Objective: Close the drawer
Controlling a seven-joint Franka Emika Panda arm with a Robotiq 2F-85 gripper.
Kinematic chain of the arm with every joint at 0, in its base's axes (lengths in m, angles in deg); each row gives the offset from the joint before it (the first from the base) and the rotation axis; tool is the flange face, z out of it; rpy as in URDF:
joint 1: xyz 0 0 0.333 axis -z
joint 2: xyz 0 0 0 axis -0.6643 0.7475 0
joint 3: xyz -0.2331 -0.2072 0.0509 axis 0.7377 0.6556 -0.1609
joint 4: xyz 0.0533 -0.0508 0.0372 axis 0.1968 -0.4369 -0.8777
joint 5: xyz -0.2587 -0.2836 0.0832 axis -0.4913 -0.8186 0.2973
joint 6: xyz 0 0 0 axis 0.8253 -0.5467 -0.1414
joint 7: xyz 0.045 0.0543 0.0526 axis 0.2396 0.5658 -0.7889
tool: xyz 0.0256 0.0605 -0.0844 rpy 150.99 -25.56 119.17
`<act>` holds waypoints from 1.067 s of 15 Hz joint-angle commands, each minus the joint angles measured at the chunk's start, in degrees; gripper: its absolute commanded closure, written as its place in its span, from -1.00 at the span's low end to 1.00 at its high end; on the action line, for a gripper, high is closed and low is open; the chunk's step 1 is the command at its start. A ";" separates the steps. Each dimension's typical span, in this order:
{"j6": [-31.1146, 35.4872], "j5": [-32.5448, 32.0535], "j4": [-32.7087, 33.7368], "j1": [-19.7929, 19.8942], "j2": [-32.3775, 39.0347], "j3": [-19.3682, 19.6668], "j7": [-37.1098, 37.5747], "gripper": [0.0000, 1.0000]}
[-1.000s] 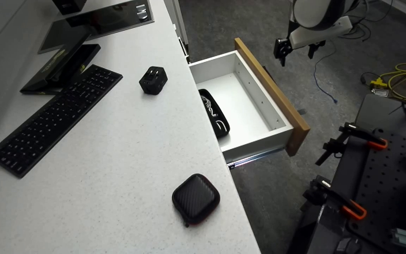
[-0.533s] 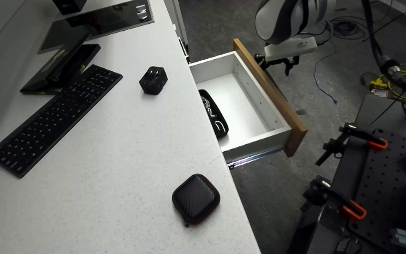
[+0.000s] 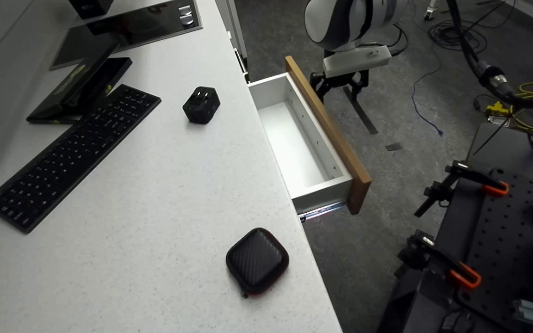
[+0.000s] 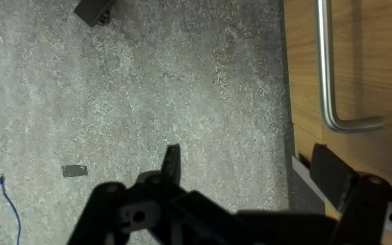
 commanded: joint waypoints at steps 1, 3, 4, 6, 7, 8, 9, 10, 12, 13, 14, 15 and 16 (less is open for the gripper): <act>-3.52 2.61 4.65 -2.36 1.48 -1.11 -0.50 -1.00; -2.15 1.50 2.22 -2.76 0.20 0.12 -0.83 -1.00; -2.92 1.88 2.82 -2.97 0.20 -0.41 -0.85 -1.00; -3.43 2.47 3.46 -3.16 0.22 -1.00 -0.87 -1.00; -3.44 2.49 3.52 -3.16 0.25 -1.04 -0.88 -1.00; -3.44 2.49 3.53 -3.16 0.28 -1.03 -0.89 -1.00; -3.44 2.49 3.53 -3.15 0.32 -1.03 -0.90 -1.00; -3.44 2.49 3.55 -3.16 0.37 -1.04 -0.91 -1.00; -3.44 2.50 3.62 -3.15 0.50 -1.04 -0.92 -1.00; -2.90 2.59 4.90 -3.33 1.90 -0.91 -0.21 -1.00; -2.12 3.07 6.87 -3.38 3.99 -1.05 0.31 -1.00; -1.78 3.49 8.46 -3.48 5.62 -1.31 0.62 -1.00; -0.85 3.96 10.44 -3.79 7.66 -1.57 1.39 -1.00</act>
